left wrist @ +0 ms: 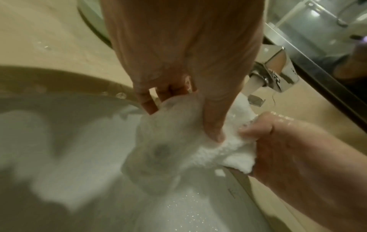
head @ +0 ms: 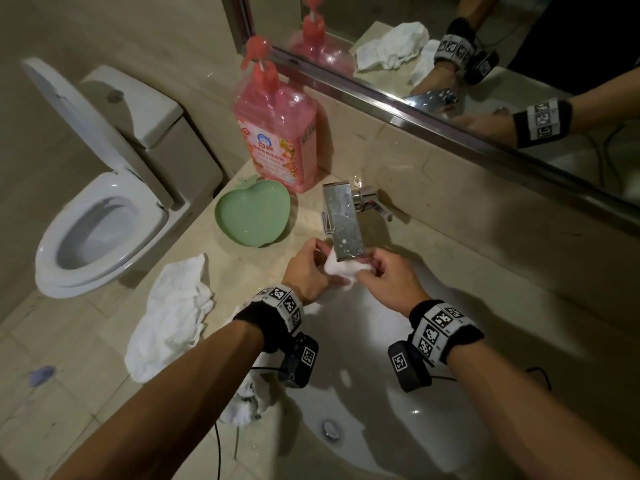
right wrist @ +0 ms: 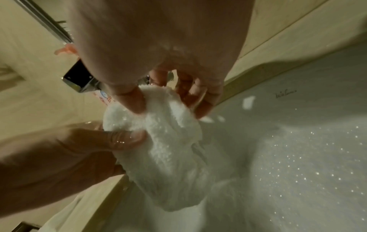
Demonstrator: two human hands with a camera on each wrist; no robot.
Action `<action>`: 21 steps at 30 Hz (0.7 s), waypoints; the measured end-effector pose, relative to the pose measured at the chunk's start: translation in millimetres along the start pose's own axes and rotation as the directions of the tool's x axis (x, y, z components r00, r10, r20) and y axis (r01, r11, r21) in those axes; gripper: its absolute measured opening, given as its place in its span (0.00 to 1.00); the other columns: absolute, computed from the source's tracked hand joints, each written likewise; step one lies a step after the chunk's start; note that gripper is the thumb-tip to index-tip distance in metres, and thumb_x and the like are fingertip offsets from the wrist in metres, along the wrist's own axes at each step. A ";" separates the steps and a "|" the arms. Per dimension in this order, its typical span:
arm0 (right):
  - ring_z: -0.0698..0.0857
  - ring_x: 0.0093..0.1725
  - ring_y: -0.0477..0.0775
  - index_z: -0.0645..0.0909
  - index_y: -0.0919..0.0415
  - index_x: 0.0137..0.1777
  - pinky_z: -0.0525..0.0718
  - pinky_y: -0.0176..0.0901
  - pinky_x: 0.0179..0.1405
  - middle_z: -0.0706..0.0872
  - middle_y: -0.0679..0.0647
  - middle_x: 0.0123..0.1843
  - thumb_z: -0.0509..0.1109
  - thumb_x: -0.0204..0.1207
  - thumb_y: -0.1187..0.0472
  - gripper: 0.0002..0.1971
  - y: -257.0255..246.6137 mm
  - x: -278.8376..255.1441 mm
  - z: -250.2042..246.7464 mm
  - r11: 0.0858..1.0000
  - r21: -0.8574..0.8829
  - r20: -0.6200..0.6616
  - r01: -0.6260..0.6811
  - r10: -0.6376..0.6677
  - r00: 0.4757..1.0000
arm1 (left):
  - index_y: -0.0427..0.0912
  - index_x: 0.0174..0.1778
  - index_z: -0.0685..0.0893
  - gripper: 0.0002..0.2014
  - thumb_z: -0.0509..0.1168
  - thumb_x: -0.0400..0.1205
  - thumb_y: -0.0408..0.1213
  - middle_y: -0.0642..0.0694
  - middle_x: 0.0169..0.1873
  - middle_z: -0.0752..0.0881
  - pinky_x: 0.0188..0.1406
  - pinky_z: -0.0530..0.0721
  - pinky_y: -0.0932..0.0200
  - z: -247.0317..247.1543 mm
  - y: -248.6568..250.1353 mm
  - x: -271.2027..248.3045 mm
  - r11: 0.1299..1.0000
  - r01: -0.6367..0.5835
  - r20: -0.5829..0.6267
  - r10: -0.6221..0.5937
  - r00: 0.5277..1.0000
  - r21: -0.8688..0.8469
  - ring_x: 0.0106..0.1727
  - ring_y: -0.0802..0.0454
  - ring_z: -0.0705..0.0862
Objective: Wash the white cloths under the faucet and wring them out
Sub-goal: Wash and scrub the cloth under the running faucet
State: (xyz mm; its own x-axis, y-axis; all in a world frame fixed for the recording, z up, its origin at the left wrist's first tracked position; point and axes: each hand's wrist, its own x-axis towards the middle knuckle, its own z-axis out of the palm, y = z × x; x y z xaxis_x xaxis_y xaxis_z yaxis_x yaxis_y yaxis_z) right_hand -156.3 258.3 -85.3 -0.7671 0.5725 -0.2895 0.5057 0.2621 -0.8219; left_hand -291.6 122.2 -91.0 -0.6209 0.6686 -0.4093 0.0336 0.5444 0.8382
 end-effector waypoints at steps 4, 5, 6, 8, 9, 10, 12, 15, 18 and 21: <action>0.84 0.41 0.47 0.82 0.52 0.48 0.81 0.41 0.42 0.88 0.45 0.42 0.70 0.77 0.55 0.03 1.9 2.4 -6.5 0.998 0.065 0.083 -0.012 0.007 0.997 | 0.56 0.63 0.82 0.22 0.77 0.74 0.49 0.54 0.56 0.88 0.59 0.86 0.52 4.3 9.7 6.4 0.967 -0.167 0.253 0.115 0.961 0.192 0.53 0.54 0.87; 0.82 0.39 0.45 0.79 0.51 0.46 0.81 0.43 0.41 0.86 0.45 0.40 0.70 0.78 0.55 0.03 3.4 4.3 -8.9 0.996 0.092 0.076 -0.008 0.001 0.997 | 0.56 0.65 0.83 0.19 0.73 0.78 0.53 0.53 0.55 0.89 0.57 0.85 0.56 5.2 11.0 8.1 0.951 -0.194 0.283 0.122 0.951 0.242 0.51 0.55 0.87; 0.82 0.39 0.43 0.78 0.49 0.46 0.81 0.45 0.42 0.85 0.44 0.40 0.71 0.78 0.53 0.04 6.2 5.7 -11.7 0.994 0.111 0.067 -0.024 0.016 0.998 | 0.56 0.65 0.84 0.18 0.69 0.80 0.56 0.53 0.53 0.89 0.52 0.86 0.59 6.0 10.8 10.3 0.943 -0.208 0.289 0.130 0.948 0.260 0.47 0.57 0.87; 0.86 0.48 0.43 0.79 0.47 0.58 0.86 0.48 0.51 0.88 0.43 0.49 0.77 0.76 0.46 0.16 14.8 7.4 -18.7 0.982 0.147 0.097 -0.122 0.109 0.989 | 0.54 0.57 0.87 0.17 0.68 0.80 0.59 0.56 0.43 0.90 0.44 0.85 0.66 6.1 9.2 13.6 0.960 -0.166 0.255 0.107 0.961 0.226 0.39 0.63 0.87; 0.88 0.53 0.44 0.78 0.47 0.66 0.87 0.50 0.56 0.89 0.42 0.55 0.80 0.73 0.44 0.24 20.1 7.2 -21.0 0.972 0.156 0.137 -0.174 0.153 0.979 | 0.53 0.54 0.88 0.14 0.71 0.78 0.57 0.57 0.41 0.90 0.42 0.85 0.68 5.4 7.3 15.3 0.980 -0.103 0.212 0.066 0.975 0.168 0.39 0.65 0.86; 0.89 0.55 0.43 0.78 0.47 0.67 0.87 0.50 0.60 0.90 0.41 0.56 0.82 0.71 0.46 0.26 24.8 6.1 -22.3 0.968 0.154 0.182 -0.196 0.168 0.969 | 0.50 0.51 0.88 0.12 0.73 0.78 0.52 0.56 0.41 0.90 0.42 0.86 0.67 4.3 5.8 17.1 0.993 -0.047 0.184 0.026 0.983 0.111 0.40 0.62 0.87; 0.90 0.55 0.40 0.84 0.43 0.57 0.88 0.49 0.60 0.92 0.37 0.52 0.84 0.70 0.55 0.18 32.9 3.0 -21.2 0.980 0.119 0.238 -0.162 0.130 0.963 | 0.40 0.53 0.90 0.11 0.73 0.80 0.44 0.45 0.44 0.92 0.46 0.89 0.53 1.6 3.1 22.6 0.994 -0.011 0.166 -0.007 0.986 0.112 0.44 0.48 0.89; 0.90 0.57 0.46 0.85 0.43 0.53 0.85 0.44 0.57 0.92 0.39 0.51 0.78 0.75 0.56 0.10 36.7 -0.7 -16.1 0.994 0.023 0.237 -0.104 0.095 0.967 | 0.45 0.51 0.91 0.08 0.71 0.82 0.44 0.48 0.43 0.91 0.43 0.86 0.57 -2.7 4.5 26.4 0.990 0.012 0.215 -0.041 0.976 0.137 0.44 0.48 0.87; 0.87 0.61 0.50 0.78 0.48 0.65 0.81 0.43 0.59 0.89 0.47 0.60 0.72 0.82 0.56 0.14 32.8 0.2 -13.5 0.998 -0.001 0.214 -0.067 0.065 0.975 | 0.53 0.44 0.90 0.08 0.76 0.75 0.33 0.54 0.38 0.91 0.42 0.87 0.62 -13.2 5.1 25.1 0.995 0.000 0.341 -0.036 0.939 0.103 0.43 0.52 0.89; 0.84 0.57 0.46 0.68 0.51 0.73 0.83 0.35 0.52 0.83 0.43 0.59 0.72 0.82 0.57 0.22 28.0 3.4 -19.5 0.995 -0.010 0.226 -0.096 0.096 0.969 | 0.43 0.58 0.86 0.17 0.74 0.73 0.28 0.44 0.50 0.91 0.59 0.87 0.44 -20.8 2.5 19.6 0.976 -0.056 0.342 -0.021 0.940 0.212 0.54 0.45 0.89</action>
State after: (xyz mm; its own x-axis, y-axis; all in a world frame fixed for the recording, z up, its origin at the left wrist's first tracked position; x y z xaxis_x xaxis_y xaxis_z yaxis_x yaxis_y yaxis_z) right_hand -137.0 282.7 -99.7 -0.7843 0.4046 -0.4704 0.5812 0.2138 -0.7852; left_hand -320.0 126.1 -89.4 -0.3164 0.7900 -0.5252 0.2336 0.6014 0.7640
